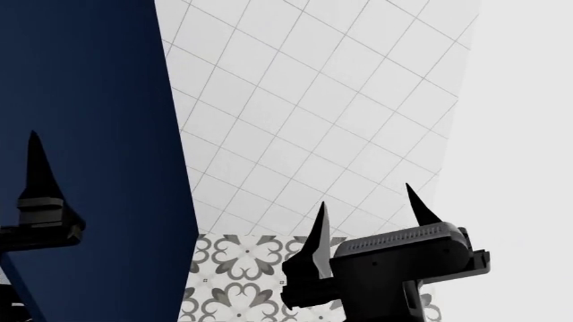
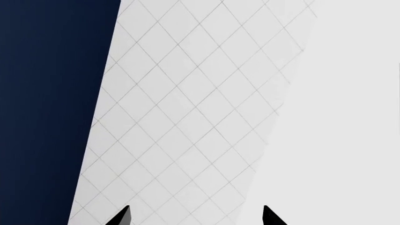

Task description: Close the fridge door

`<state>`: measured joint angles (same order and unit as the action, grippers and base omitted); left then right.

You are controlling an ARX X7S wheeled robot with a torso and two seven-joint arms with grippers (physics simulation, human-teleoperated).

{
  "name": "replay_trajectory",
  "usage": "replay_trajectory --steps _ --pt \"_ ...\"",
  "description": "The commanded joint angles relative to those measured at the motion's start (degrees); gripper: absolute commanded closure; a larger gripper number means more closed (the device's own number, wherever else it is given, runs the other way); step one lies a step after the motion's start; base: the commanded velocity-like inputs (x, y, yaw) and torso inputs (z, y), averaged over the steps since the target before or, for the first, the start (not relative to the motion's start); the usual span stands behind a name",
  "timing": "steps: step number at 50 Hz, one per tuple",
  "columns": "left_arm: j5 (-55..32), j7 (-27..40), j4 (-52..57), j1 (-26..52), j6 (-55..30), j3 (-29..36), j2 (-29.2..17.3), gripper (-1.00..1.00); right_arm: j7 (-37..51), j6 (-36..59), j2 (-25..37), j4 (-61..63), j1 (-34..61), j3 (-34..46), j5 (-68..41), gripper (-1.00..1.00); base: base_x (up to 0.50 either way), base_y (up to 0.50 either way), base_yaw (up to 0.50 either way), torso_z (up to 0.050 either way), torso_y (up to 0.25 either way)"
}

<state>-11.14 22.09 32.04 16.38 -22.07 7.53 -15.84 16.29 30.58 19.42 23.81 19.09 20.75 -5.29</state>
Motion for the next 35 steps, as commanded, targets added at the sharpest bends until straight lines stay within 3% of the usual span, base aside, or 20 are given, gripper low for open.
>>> replay_trajectory --steps 1,6,15,21,23,25,28,35 --pt "-0.38 0.80 4.00 -4.71 1.68 -1.46 -1.10 -1.00 0.14 -1.21 0.32 0.43 -0.64 -0.52 -0.49 -1.00 0.00 0.00 0.00 0.000 0.000" --pt "-4.19 1.35 5.82 -15.37 9.56 -9.69 -1.38 -1.00 0.28 -2.18 0.88 1.06 -1.29 -1.37 -0.81 -1.00 0.00 0.00 0.00 0.000 0.000" --pt "-7.98 5.17 6.43 -18.66 8.38 -22.84 -4.46 -1.00 0.14 -3.41 1.00 0.84 -1.66 -1.89 -1.52 -1.00 0.00 0.00 0.00 0.000 0.000" --pt "-5.53 7.38 0.89 -13.94 3.58 -25.24 -8.58 -1.00 -0.15 -3.62 1.16 0.86 -1.81 -1.85 -1.92 -1.00 0.00 0.00 0.00 0.000 0.000" --pt "-8.60 3.83 -2.48 -11.82 4.35 -25.03 -9.66 -1.00 -0.06 -3.73 1.15 0.95 -1.91 -1.87 -1.94 -1.00 0.00 0.00 0.00 0.000 0.000" --pt "-9.98 5.19 -6.77 -7.61 0.49 -25.59 -10.40 -1.00 -0.13 -3.88 1.01 1.69 -2.37 -2.25 -2.68 -1.00 0.01 0.01 0.00 0.000 0.000" --pt "-8.66 6.29 -6.72 -5.53 -1.36 -25.02 -11.81 -1.00 -0.14 -4.24 1.10 1.68 -2.47 -2.07 -2.55 -1.00 0.00 0.01 0.00 0.000 0.000" --pt "-8.36 14.15 -3.61 1.04 -15.98 -24.78 -13.55 -1.00 -0.14 -4.15 1.75 3.38 -2.88 -2.32 -2.74 -1.00 0.01 0.01 0.00 0.000 0.000"
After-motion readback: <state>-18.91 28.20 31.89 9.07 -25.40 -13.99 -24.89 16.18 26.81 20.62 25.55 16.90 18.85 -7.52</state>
